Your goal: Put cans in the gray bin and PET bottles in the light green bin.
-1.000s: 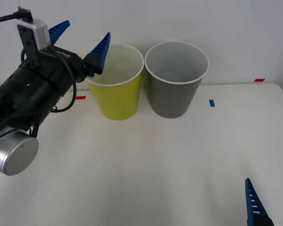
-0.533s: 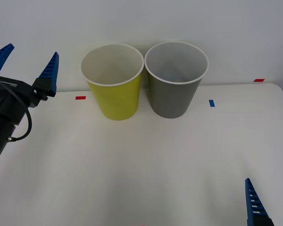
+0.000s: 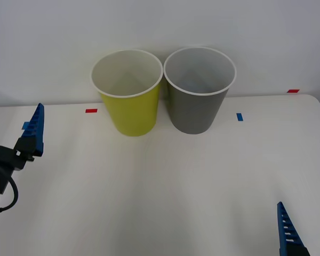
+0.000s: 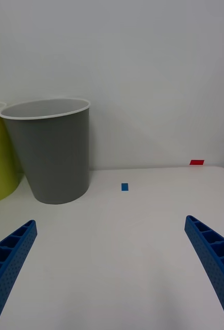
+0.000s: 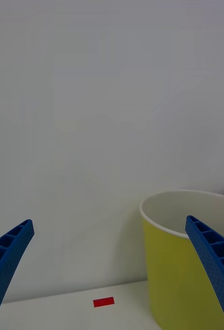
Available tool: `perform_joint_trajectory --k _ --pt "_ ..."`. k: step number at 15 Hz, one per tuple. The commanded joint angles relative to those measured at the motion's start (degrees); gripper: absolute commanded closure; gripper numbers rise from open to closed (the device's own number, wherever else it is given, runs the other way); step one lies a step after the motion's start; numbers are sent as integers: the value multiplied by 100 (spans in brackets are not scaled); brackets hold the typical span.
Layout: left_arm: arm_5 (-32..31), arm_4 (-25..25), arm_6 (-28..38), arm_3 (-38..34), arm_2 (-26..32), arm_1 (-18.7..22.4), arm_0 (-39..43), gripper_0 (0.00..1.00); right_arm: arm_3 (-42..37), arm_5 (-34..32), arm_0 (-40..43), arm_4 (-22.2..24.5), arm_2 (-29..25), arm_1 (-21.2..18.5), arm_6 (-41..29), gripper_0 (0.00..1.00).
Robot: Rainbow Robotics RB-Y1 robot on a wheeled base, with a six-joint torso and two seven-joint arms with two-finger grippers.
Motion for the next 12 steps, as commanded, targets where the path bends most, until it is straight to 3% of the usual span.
perform_joint_trajectory --k 1,4,12 --pt "-701 -40 -15 4 -264 -199 777 0 0 0 0 0 0 0 0 0" --pt "-1106 -128 -94 13 -475 -251 1357 0 0 0 0 0 0 0 0 0" --pt "-1132 -585 -340 74 -809 -594 2482 0 0 0 0 0 0 0 0 0"
